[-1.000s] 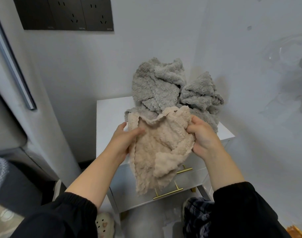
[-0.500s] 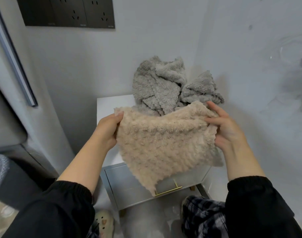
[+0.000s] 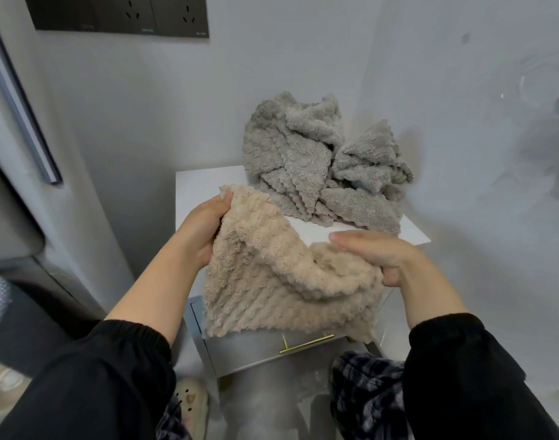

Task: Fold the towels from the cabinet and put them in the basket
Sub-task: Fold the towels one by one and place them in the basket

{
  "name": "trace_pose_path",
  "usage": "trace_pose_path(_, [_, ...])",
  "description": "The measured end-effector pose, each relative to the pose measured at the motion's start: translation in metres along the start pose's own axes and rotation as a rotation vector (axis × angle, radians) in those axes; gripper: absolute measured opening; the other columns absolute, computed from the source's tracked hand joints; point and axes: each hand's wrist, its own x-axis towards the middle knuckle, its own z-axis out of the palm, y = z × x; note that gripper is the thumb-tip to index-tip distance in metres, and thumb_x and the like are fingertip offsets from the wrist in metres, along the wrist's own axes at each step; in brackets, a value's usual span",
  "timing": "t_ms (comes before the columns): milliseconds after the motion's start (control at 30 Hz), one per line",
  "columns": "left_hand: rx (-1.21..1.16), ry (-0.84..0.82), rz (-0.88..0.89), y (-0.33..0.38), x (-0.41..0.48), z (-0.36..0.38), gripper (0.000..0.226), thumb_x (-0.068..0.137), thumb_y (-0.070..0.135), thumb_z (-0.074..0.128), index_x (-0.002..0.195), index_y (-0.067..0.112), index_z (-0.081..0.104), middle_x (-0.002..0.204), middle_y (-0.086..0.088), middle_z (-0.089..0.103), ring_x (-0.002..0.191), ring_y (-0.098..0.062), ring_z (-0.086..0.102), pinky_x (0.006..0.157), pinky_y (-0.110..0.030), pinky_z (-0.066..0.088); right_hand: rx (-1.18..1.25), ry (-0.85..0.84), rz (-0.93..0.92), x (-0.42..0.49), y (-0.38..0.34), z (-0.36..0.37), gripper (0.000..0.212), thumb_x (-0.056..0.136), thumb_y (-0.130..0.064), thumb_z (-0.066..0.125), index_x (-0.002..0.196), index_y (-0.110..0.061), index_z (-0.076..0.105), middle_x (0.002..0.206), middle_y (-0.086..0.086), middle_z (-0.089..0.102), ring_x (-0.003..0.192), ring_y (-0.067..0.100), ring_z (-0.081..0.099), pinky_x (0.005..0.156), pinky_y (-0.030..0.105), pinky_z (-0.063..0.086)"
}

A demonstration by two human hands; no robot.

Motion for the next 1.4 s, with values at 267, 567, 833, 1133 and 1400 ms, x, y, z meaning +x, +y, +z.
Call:
trace_pose_path(267, [0.637,0.352,0.285,0.000,0.005,-0.012,0.041,0.097,0.023,0.050,0.058,0.017,0.042,0.049,0.003,0.043,0.050,-0.016,0.040,0.050,-0.025,0.030,0.291,0.486,-0.253,0.019,-0.004,-0.002,0.045,0.083,0.016,0.055,0.125,0.001,0.057,0.093,0.013,0.063,0.073,0.017,0.059,0.065,0.026,0.050])
trace_pose_path(567, [1.131,0.411,0.336,0.013,0.007,-0.035,0.038,0.090,0.025,0.061,0.063,-0.002,0.060,0.051,-0.006,0.040,0.049,-0.019,0.033,0.052,-0.026,0.028,0.224,0.424,-0.167,0.014,-0.001,-0.026,0.021,0.079,0.018,0.058,0.073,-0.002,0.063,0.071,0.011,0.062,0.063,0.018,0.054,0.059,0.028,0.043])
trace_pose_path(833, [0.667,0.255,-0.017,0.029,0.002,-0.039,0.013,0.098,0.009,0.051,0.103,-0.001,0.057,0.069,-0.014,0.072,0.047,-0.015,0.066,0.040,-0.020,0.050,0.253,0.423,-0.204,0.007,-0.001,-0.032,0.022,0.090,0.000,0.056,0.071,-0.012,0.054,0.036,-0.002,0.038,0.029,0.008,0.029,0.038,0.018,0.032])
trace_pose_path(1133, [0.215,0.219,0.035,0.021,0.014,-0.031,0.031,0.100,0.019,0.043,0.109,-0.002,0.063,0.106,-0.015,0.066,0.101,-0.025,0.063,0.095,-0.034,0.048,0.360,0.428,-0.330,0.019,-0.013,-0.012,0.022,0.095,-0.019,0.044,0.085,-0.009,0.061,0.075,0.009,0.068,0.075,0.019,0.064,0.066,0.026,0.047])
trace_pose_path(1400, [-0.084,0.170,0.303,0.030,0.020,-0.018,0.028,0.100,0.014,0.038,0.100,0.007,0.065,0.106,-0.002,0.067,0.100,-0.012,0.060,0.097,-0.024,0.042,0.375,0.499,-0.732,0.031,-0.029,-0.008,0.007,0.083,-0.013,0.067,0.080,-0.017,0.072,0.092,0.003,0.068,0.094,0.019,0.061,0.084,0.028,0.050])
